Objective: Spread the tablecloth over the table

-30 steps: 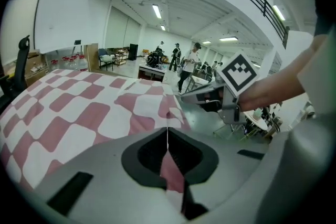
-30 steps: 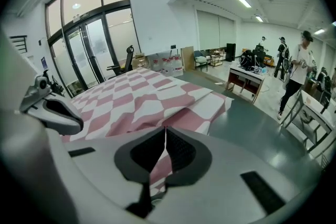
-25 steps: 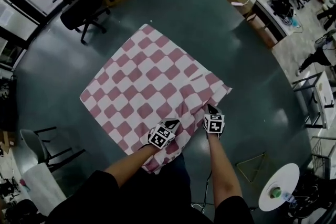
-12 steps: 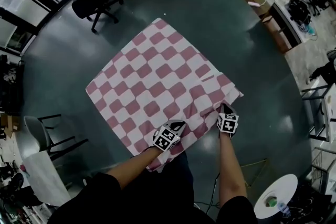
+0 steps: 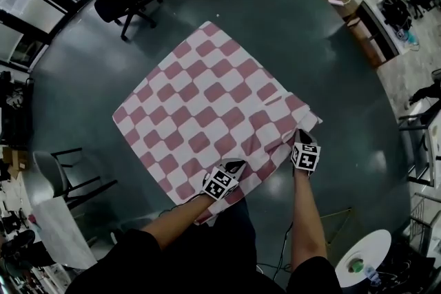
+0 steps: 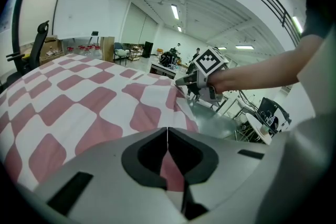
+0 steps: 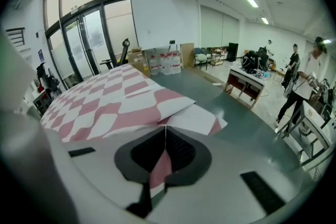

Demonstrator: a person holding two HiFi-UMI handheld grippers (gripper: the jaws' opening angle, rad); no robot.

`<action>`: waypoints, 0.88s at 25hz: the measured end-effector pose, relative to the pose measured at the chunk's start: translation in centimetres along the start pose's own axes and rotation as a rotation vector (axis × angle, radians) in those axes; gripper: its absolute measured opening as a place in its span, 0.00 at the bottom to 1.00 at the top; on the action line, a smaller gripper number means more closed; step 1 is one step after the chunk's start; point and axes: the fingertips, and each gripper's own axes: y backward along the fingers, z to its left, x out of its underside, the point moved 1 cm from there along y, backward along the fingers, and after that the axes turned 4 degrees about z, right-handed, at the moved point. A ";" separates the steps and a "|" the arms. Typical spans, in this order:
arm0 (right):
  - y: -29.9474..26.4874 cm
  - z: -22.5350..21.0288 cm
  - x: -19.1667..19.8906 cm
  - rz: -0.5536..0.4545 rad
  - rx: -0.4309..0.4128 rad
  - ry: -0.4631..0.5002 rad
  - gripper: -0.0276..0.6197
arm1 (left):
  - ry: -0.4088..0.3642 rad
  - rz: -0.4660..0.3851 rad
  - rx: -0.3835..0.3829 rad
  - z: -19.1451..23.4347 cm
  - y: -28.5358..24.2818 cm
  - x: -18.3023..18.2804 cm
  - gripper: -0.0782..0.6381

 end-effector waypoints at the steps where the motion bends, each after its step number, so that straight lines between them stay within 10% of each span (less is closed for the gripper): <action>1: 0.5 -0.6 -0.8 -0.040 0.009 -0.030 0.07 | -0.001 -0.002 -0.002 0.2 0.0 -0.2 0.13; 11: -2.7 -5.0 -1.0 0.042 0.044 0.008 0.07 | -0.004 -0.002 -0.001 0.9 -1.4 -1.3 0.13; 16: -0.4 -9.3 2.0 0.095 0.164 -0.164 0.07 | 0.001 0.008 0.017 0.6 -1.9 -1.4 0.13; 22: -1.2 -5.2 -4.2 -0.126 0.001 -0.029 0.07 | -0.005 0.017 0.022 0.4 -2.3 -1.5 0.13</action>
